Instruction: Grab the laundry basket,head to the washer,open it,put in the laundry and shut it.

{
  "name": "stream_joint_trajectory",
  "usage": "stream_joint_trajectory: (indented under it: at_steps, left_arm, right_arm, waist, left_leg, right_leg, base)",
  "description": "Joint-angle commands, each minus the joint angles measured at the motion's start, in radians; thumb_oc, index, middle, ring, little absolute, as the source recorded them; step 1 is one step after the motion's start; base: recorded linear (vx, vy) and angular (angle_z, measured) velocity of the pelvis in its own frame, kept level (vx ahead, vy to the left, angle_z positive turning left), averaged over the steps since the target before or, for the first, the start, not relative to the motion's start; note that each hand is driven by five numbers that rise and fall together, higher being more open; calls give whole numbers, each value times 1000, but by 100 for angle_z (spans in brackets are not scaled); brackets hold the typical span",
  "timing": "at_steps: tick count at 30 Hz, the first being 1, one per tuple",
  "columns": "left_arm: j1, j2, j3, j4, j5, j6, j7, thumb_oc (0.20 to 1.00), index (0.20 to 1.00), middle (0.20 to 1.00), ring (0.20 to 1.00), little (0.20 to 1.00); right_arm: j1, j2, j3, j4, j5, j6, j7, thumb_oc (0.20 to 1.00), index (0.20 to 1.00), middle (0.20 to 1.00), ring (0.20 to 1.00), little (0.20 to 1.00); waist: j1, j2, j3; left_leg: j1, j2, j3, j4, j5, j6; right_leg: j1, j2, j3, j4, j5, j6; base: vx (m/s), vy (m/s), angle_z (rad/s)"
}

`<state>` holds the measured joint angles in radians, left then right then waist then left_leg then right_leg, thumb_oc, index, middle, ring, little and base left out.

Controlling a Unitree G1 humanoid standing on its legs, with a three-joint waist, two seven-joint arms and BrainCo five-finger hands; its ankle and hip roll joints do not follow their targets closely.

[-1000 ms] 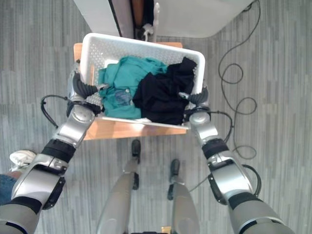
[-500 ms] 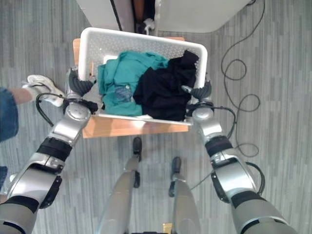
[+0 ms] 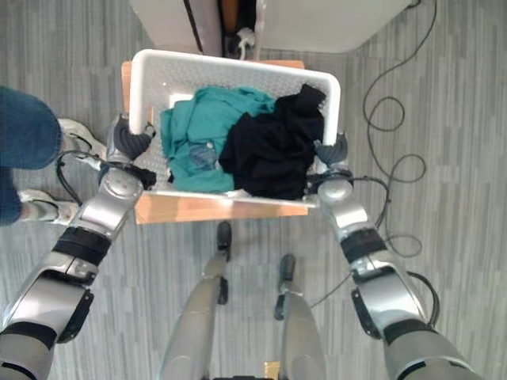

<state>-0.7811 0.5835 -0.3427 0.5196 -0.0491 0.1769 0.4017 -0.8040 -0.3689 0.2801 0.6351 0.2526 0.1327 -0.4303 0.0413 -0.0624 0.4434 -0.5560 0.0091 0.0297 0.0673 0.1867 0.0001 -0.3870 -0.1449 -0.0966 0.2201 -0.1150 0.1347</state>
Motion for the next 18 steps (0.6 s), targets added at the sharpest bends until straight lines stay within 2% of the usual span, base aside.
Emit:
stream_joint_trajectory:
  at_steps: [1,5,12,13,14,18]
  left_arm:
    - [-22,-10,-30,-81,87,-97,-44,200,200,200,200,200]
    - [7,0,-59,-126,65,-128,-125,200,200,200,200,200]
    - [-2,19,-123,-157,58,-130,-215,200,200,200,200,200]
    - [-14,28,-158,-163,59,-135,-245,200,200,200,200,200]
    - [-14,28,-158,-163,59,-135,-245,200,200,200,200,200]
    - [11,71,-205,-263,52,-138,-348,200,200,200,200,200]
  right_arm:
    - [32,-12,5,-107,-49,-58,85,200,200,200,200,200]
    - [101,-40,7,-131,-40,-49,158,200,200,200,200,200]
    - [154,-92,7,-140,-21,-41,235,200,200,200,200,200]
    - [157,-130,5,-136,4,-40,263,200,200,200,200,200]
    - [157,-130,5,-136,4,-40,263,200,200,200,200,200]
    - [203,-241,-30,-198,51,-30,338,200,200,200,200,200]
  waist:
    - [-17,-11,-41]
    - [-22,-11,-70]
    - [-34,-11,-114]
    - [-41,-7,-134]
    - [-41,-7,-134]
    - [-54,-1,-182]
  left_leg:
    - [16,9,-65,187,-265,-16]
    - [113,2,-64,152,-267,-13]
    - [220,-4,-71,109,-265,-5]
    - [260,-3,-73,94,-264,-3]
    - [260,-4,-74,93,-263,-3]
    - [337,-3,-74,63,-264,6]
  right_leg:
    - [13,-94,-33,-124,174,24]
    - [79,-101,-43,-104,155,25]
    - [151,-97,-57,-82,132,28]
    - [178,-94,-63,-66,121,31]
    - [178,-94,-64,-66,121,31]
    - [223,-86,-67,-40,103,35]
  base:
    - [58,18,-4]
    - [71,22,0]
    - [89,24,6]
    - [66,29,3]
    - [124,43,4]
    - [103,35,7]
